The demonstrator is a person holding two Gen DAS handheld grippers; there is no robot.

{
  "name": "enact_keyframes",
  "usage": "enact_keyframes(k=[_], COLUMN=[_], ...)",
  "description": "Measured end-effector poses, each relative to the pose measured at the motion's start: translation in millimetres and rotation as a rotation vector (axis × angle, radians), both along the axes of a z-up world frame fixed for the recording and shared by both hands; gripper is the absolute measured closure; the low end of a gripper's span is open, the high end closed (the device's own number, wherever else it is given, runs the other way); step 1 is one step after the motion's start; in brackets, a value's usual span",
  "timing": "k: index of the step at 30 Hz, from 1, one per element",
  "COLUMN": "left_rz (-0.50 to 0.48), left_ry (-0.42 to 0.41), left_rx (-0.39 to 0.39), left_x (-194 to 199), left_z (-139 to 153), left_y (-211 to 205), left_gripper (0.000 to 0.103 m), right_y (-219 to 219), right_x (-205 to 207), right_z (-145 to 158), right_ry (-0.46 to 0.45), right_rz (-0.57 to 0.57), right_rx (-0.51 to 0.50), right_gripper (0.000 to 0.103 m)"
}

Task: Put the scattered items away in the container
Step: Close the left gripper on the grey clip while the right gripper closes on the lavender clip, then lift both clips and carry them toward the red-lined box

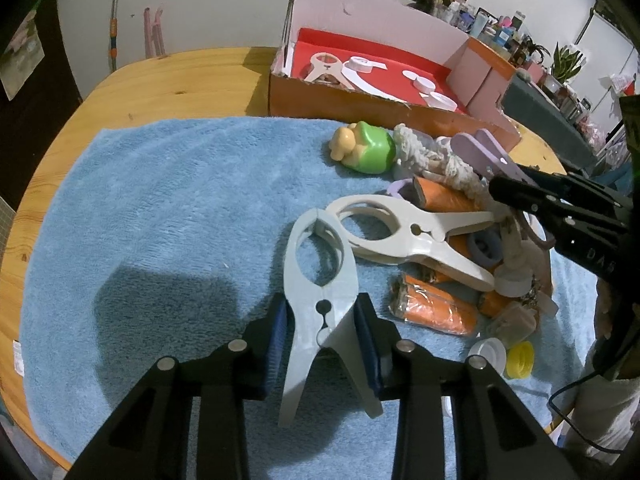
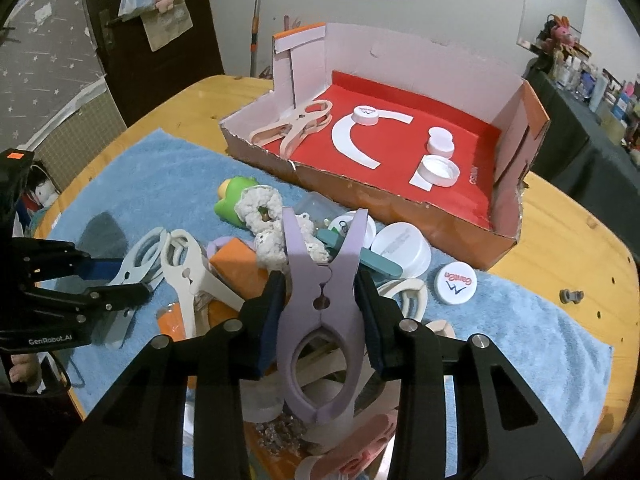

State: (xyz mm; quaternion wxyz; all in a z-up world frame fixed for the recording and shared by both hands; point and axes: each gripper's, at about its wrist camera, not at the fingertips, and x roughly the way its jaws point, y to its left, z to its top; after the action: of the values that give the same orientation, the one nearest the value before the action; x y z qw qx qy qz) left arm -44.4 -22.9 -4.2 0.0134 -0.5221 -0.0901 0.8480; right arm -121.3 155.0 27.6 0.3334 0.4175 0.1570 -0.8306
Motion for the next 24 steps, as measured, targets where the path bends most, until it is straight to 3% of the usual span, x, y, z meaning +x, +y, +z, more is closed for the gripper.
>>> enact_keyframes(k=[24], left_rz=[-0.001], left_ry=[0.045], left_rx=[-0.016], left_x=[5], left_z=[17], left_y=[-6], left_gripper=[0.067], right_y=[1], right_x=[1], right_z=[11], right_ry=[0.011], right_rz=[-0.011], right_rx=[-0.005], right_gripper=[0.069])
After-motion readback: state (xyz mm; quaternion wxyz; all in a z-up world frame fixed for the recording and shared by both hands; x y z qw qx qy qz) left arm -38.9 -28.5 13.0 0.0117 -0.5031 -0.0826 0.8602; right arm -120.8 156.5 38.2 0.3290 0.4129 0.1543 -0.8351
